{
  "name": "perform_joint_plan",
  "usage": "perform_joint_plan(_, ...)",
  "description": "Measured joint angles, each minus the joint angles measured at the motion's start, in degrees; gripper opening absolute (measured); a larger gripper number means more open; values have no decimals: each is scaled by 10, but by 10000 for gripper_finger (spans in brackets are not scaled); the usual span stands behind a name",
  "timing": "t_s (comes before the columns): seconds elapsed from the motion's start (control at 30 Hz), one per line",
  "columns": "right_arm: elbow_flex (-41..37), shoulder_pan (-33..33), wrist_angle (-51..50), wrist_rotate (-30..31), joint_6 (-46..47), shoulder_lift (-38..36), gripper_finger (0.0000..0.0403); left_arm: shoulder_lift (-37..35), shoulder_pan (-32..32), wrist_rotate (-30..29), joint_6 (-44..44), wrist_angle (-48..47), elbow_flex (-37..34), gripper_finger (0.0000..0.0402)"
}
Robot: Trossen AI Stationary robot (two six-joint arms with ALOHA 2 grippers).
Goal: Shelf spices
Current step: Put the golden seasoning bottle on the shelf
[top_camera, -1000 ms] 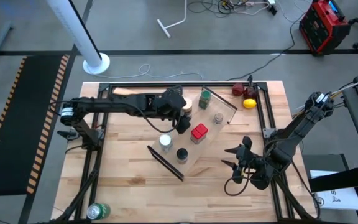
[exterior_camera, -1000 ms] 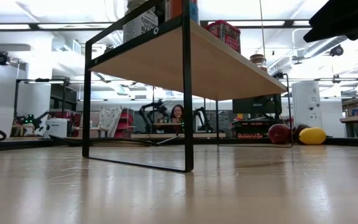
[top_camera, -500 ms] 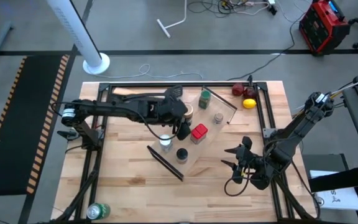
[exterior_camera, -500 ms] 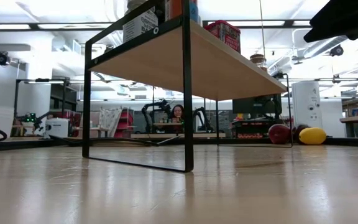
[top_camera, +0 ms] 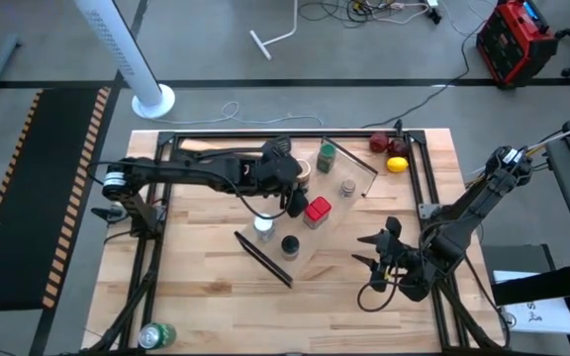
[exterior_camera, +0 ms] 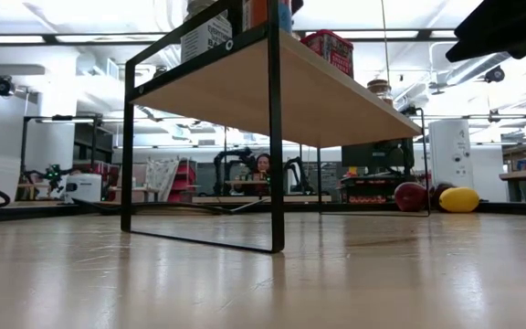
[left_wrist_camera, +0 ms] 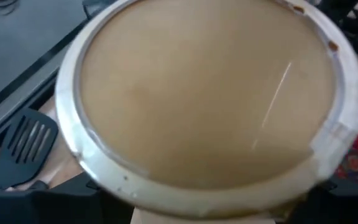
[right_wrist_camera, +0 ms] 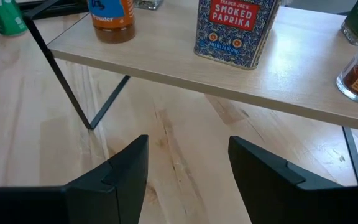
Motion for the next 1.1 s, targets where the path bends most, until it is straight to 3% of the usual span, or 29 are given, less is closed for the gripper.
perform_joint_plan(1.1, 0, 3, 1, -2, 0, 0, 202, 27, -26, -15, 4, 3, -5, 269)
